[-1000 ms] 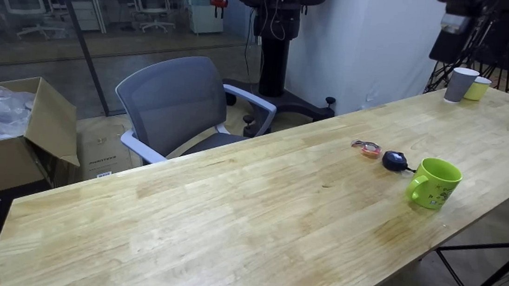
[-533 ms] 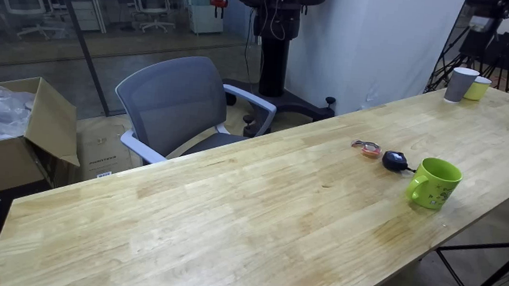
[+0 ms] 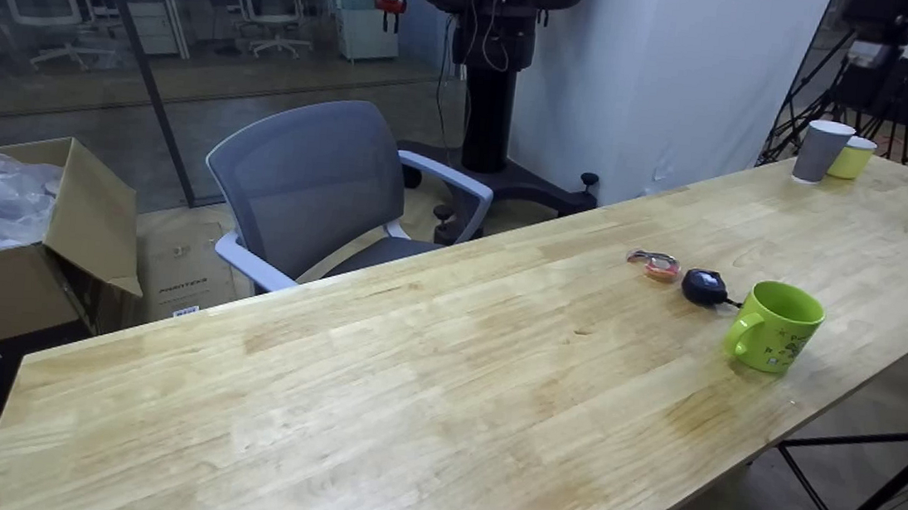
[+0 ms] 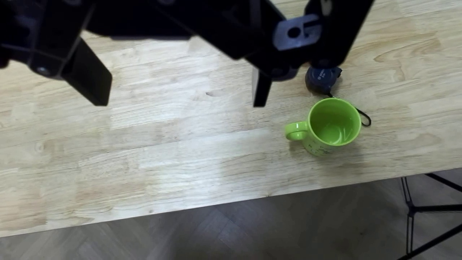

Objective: Move the mug slightly to the left

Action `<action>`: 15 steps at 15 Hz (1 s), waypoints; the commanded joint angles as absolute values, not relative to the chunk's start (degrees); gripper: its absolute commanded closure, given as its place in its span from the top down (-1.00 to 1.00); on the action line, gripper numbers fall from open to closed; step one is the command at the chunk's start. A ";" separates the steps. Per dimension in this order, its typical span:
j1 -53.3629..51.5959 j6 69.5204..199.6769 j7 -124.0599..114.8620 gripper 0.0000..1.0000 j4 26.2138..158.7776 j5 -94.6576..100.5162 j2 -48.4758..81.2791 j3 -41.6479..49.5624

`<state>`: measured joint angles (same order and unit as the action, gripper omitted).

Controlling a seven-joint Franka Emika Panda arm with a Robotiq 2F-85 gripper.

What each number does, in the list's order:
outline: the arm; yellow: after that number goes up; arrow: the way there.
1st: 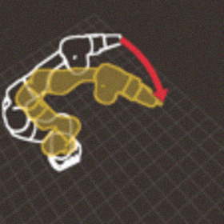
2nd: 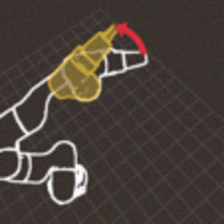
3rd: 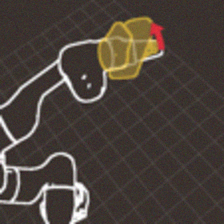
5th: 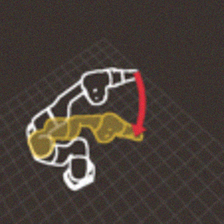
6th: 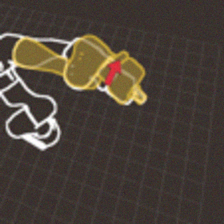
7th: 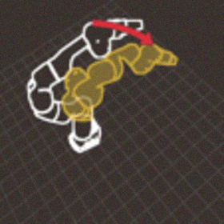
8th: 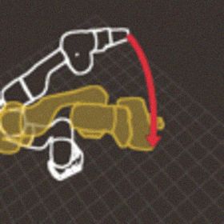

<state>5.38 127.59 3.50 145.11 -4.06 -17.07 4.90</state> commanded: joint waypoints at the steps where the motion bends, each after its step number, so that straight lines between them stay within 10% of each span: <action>1: 5.06 127.49 3.42 1.00 145.05 -3.94 -17.08 5.21; 15: 4.91 128.02 2.95 1.00 144.70 -3.81 -16.18 4.89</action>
